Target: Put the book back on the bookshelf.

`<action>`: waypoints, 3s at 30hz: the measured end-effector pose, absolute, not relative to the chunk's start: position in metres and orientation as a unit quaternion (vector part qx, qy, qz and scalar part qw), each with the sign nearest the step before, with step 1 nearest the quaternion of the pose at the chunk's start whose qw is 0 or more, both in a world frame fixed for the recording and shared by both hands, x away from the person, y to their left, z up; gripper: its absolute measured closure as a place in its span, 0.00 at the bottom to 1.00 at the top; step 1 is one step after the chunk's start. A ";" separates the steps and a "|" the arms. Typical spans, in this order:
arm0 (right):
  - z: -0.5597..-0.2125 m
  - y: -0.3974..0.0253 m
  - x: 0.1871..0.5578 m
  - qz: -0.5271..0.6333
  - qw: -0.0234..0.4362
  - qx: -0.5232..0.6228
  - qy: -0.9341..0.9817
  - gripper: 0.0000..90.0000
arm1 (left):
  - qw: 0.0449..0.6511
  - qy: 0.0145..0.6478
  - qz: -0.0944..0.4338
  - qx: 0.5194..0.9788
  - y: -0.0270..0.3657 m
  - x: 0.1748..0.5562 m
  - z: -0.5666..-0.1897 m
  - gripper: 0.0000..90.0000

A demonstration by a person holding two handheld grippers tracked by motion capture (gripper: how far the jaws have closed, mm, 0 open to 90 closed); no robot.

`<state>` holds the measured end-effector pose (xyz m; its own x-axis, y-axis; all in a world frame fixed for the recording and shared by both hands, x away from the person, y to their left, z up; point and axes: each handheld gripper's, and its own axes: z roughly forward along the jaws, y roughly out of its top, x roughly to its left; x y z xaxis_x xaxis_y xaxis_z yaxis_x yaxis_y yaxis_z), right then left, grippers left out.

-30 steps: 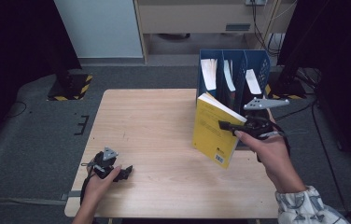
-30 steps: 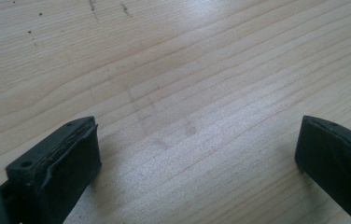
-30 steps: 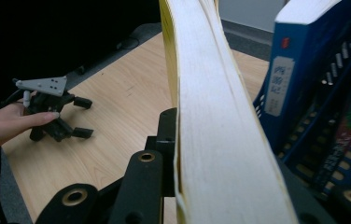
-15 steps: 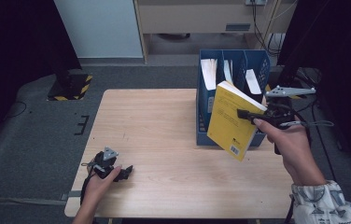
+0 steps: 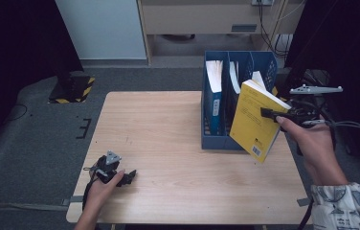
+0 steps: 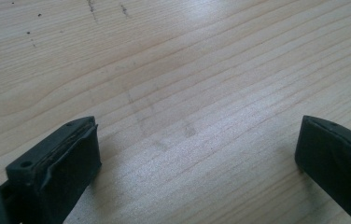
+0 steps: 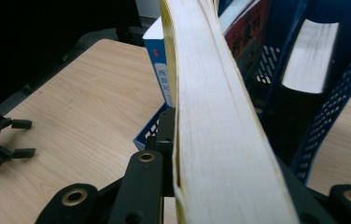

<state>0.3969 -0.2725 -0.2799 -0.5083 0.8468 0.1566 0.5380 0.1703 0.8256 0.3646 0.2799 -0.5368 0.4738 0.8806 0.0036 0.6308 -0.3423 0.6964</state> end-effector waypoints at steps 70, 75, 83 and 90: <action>-0.315 -0.223 0.537 0.434 0.265 0.589 0.628 0.83 | 0.326 0.469 0.192 0.798 0.276 0.367 -0.537 0.00; -0.322 -0.221 0.541 0.434 0.263 0.591 0.627 0.82 | 0.326 0.469 0.192 0.798 0.276 0.367 -0.537 0.00; -0.333 -0.220 0.545 0.434 0.256 0.594 0.627 0.82 | 0.326 0.469 0.191 0.798 0.276 0.367 -0.537 0.00; -0.342 -0.221 0.547 0.433 0.252 0.595 0.628 0.82 | 0.326 0.469 0.192 0.798 0.276 0.367 -0.537 0.00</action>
